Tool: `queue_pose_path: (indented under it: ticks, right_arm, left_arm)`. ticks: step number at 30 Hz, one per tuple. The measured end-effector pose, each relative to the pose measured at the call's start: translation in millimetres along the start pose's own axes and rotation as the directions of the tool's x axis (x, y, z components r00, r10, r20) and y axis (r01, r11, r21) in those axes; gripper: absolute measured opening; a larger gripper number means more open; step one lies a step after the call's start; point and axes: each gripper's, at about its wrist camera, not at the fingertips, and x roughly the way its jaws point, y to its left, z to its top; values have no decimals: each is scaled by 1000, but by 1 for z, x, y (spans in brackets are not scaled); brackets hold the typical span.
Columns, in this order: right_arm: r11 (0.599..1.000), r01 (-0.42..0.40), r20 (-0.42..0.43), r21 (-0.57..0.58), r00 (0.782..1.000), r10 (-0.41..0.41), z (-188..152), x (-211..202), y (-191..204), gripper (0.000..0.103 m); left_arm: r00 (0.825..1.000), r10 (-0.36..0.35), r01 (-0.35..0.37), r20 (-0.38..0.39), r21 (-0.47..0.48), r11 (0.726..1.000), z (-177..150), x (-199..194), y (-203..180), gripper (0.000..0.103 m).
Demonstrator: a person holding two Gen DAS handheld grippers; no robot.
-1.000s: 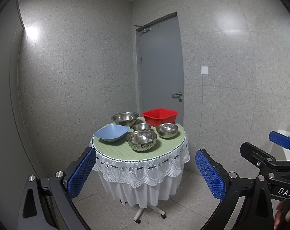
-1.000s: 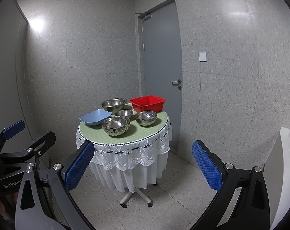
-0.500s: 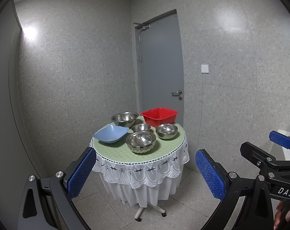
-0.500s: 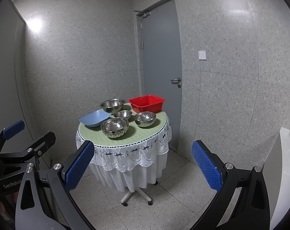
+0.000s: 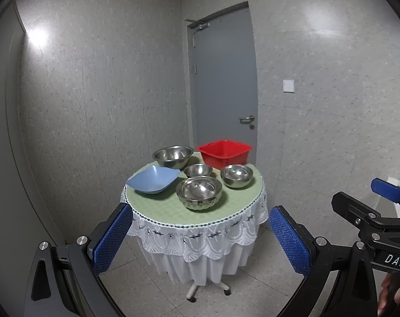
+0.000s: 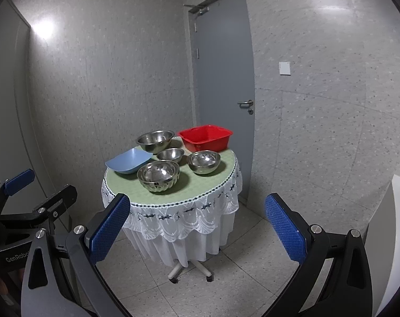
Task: Organize plates and bowls
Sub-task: 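Move both grippers toward the large steel bowl beside the red basin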
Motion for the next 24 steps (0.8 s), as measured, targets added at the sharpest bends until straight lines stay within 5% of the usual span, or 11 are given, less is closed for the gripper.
queue_pose_path:
  ticks: [24]
  right_arm:
    - [996, 41, -82, 75, 996, -35, 121, 227, 71, 103]
  left_arm:
    - [993, -102, 102, -50, -7, 995, 140, 282, 159, 102]
